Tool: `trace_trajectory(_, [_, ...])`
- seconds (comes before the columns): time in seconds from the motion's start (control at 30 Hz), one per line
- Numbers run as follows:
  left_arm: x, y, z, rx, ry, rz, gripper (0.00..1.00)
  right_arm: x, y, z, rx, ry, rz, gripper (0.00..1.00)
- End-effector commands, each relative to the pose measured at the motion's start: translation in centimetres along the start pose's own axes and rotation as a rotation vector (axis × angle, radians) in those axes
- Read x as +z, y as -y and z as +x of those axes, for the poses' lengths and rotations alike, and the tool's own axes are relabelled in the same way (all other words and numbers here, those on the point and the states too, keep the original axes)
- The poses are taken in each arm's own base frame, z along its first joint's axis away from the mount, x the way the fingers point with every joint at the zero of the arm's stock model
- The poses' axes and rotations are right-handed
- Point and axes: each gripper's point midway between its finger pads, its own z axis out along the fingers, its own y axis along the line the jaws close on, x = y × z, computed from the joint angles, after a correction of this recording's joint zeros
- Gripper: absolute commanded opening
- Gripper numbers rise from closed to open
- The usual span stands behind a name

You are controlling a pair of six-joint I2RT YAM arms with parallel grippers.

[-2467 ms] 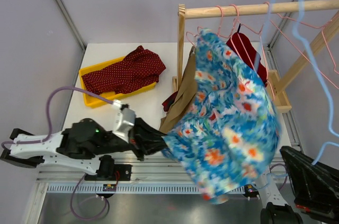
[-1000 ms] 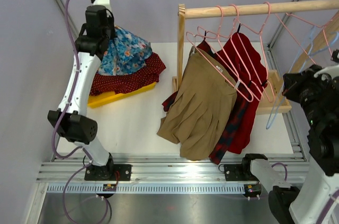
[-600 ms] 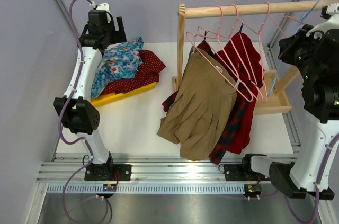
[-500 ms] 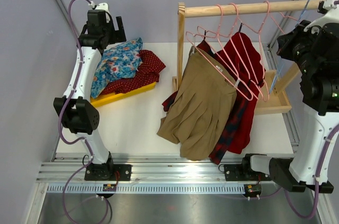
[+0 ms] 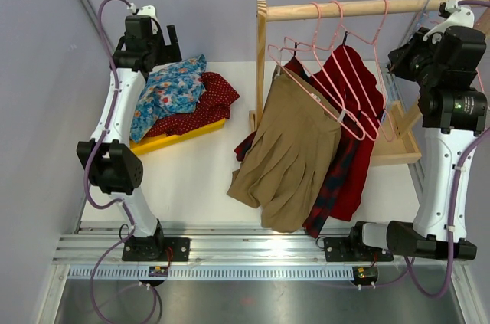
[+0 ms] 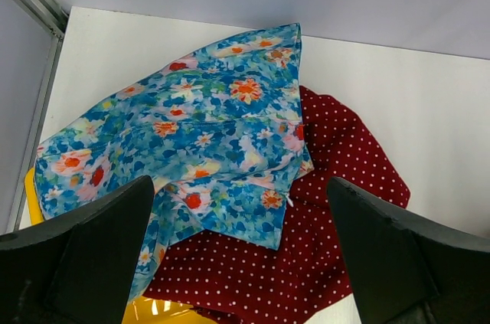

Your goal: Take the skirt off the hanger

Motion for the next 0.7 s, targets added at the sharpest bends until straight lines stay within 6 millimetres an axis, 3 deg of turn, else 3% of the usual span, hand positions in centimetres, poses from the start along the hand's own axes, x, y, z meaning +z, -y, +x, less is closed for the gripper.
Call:
trace_trajectory(0.0, [-2.4, 0.4, -2.9, 0.000, 0.093, 0.034, 0.99, -0.2, -0.6, -1.0, 0.039, 0.066, -0.073, 0.00])
trace_trajectory(0.23, [-2.5, 0.5, -3.0, 0.000, 0.097, 0.042, 0.99, -0.6, 1.3, 0.2, 0.038, 0.055, 0.005, 0.00])
trace_trajectory(0.37, [-2.6, 0.7, -2.9, -0.002, 0.092, 0.051, 0.99, -2.4, 3.3, 0.4, 0.050, 0.075, 0.123, 0.02])
trace_trajectory(0.4, [-2.6, 0.8, -3.0, -0.002, 0.095, 0.054, 0.99, -2.7, 4.1, 0.3, 0.056, 0.083, 0.171, 0.15])
trace_trajectory(0.43, [-2.7, 0.8, -3.0, -0.003, 0.096, 0.056, 0.99, -3.3, 4.7, 0.2, 0.052, 0.093, 0.205, 0.52])
trace_trajectory(0.47, [-2.8, 0.9, -3.0, -0.003, 0.095, 0.060, 0.99, -4.4, 5.5, -0.2, 0.053, 0.114, 0.263, 0.71])
trace_trajectory(0.53, [-3.0, 1.0, -3.2, -0.004, 0.099, 0.066, 0.99, -5.6, 6.1, -0.9, 0.060, 0.146, 0.310, 0.93])
trace_trajectory(0.63, [-3.2, 1.2, -3.3, -0.004, 0.104, 0.076, 0.99, -8.0, 5.8, -2.8, 0.070, 0.223, 0.315, 0.96])
trace_trajectory(0.67, [-3.3, 1.2, -3.4, -0.004, 0.105, 0.079, 0.99, -8.9, 4.8, -3.8, 0.074, 0.255, 0.271, 0.96])
